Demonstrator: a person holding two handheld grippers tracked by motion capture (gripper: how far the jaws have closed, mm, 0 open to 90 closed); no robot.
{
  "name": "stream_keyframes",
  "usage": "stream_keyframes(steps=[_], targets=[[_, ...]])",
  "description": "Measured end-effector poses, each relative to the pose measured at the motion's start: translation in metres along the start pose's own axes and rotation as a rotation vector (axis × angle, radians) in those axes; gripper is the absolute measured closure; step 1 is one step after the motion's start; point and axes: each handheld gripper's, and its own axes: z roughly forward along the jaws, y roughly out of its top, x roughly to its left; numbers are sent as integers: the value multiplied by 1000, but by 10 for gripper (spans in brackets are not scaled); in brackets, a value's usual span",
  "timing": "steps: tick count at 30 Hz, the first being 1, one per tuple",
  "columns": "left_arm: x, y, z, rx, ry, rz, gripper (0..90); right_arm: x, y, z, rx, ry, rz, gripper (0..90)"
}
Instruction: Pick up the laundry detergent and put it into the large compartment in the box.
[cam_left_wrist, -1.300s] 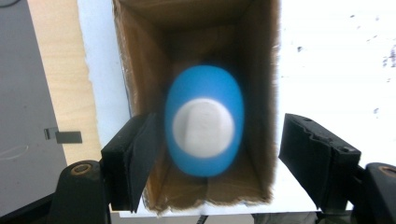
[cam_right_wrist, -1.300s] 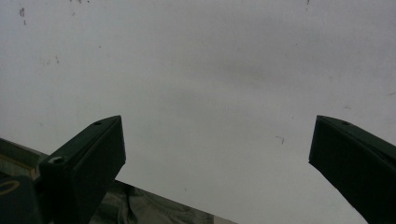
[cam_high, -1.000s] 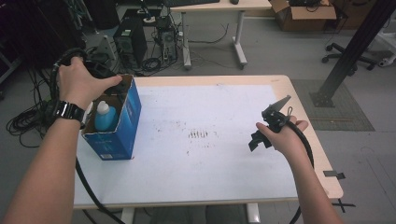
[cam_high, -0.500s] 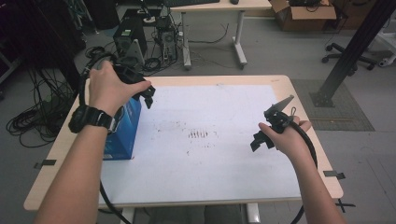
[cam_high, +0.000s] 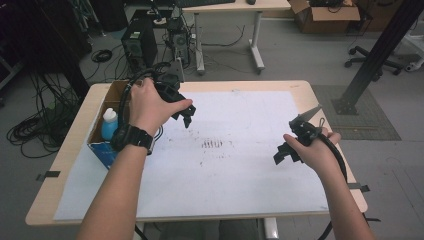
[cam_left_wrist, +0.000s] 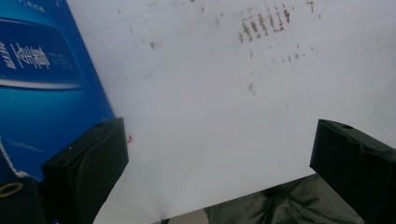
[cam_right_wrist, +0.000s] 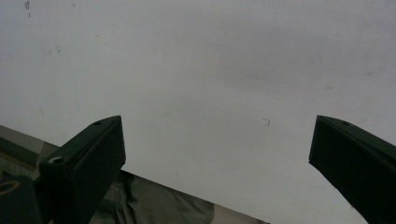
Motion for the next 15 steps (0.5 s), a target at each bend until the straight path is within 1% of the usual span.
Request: stream_keyframes(steps=[1, 5, 6, 7, 11, 13, 15], targets=[[-3, 0, 4, -5, 0, 2, 48, -1, -1, 0, 1, 2, 0, 37], [-7, -1, 9, -2, 2, 11, 47, -1, -1, 1, 0, 1, -4, 37], [-8, -1, 10, -1, 4, 11, 47, -1, -2, 1, 2, 3, 6, 37], [-9, -2, 13, 1, 5, 11, 48, -1, -2, 1, 2, 2, -7, 37], [-11, -3, 16, -4, 4, 9, 49, 0, -3, 1, -1, 3, 1, 37], [-11, -3, 18, -12, 14, 1, 46, 0, -4, 1, 0, 3, -4, 37], [-13, -3, 20, -6, 17, 6, 49, 0, -5, 1, -3, 2, -3, 37]])
